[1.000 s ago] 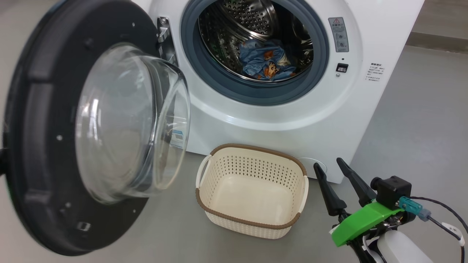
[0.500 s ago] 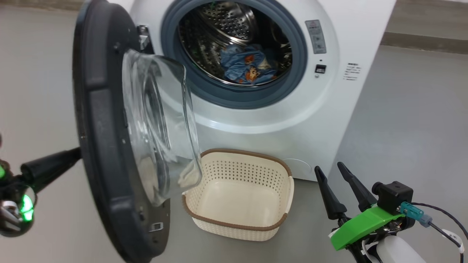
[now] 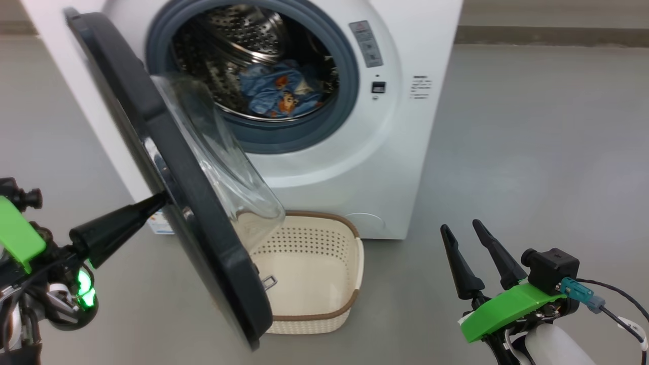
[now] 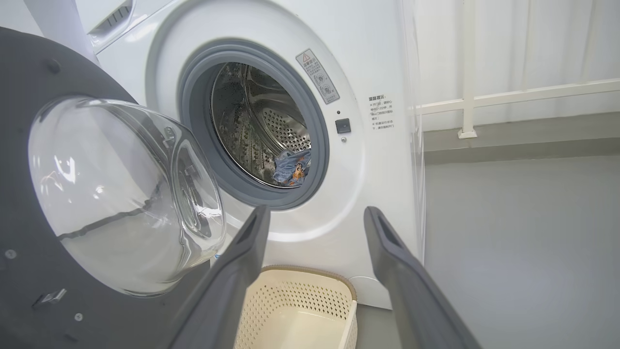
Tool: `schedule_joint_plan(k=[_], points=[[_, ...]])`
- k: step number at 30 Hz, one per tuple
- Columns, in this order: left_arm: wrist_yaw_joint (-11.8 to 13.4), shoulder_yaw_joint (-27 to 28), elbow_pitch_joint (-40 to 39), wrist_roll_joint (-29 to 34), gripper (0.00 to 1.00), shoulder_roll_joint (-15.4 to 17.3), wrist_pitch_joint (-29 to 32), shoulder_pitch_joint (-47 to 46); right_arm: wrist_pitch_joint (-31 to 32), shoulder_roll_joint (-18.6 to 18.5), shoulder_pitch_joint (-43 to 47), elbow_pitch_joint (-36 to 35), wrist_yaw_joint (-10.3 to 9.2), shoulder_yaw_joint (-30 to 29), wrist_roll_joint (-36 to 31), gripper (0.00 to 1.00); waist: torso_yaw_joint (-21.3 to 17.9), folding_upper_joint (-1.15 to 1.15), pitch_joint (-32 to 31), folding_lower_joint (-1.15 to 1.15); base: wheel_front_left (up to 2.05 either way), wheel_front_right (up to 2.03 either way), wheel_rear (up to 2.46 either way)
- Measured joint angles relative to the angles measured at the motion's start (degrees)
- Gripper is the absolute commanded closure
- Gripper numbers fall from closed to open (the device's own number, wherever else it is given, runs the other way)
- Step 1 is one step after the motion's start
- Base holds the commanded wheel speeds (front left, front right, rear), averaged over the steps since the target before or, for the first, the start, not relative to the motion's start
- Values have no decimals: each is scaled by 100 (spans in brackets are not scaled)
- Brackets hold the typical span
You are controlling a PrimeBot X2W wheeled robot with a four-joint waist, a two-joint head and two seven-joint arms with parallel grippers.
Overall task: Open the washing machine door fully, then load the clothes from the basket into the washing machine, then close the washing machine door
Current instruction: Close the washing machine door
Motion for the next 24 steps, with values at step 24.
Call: schedule_joint_plan(k=[24], points=[[-679, 299, 527, 180, 100, -356, -958, -388, 0, 38, -15, -88, 0, -87, -90, 0, -1370, 0, 368, 0, 0, 0, 0]])
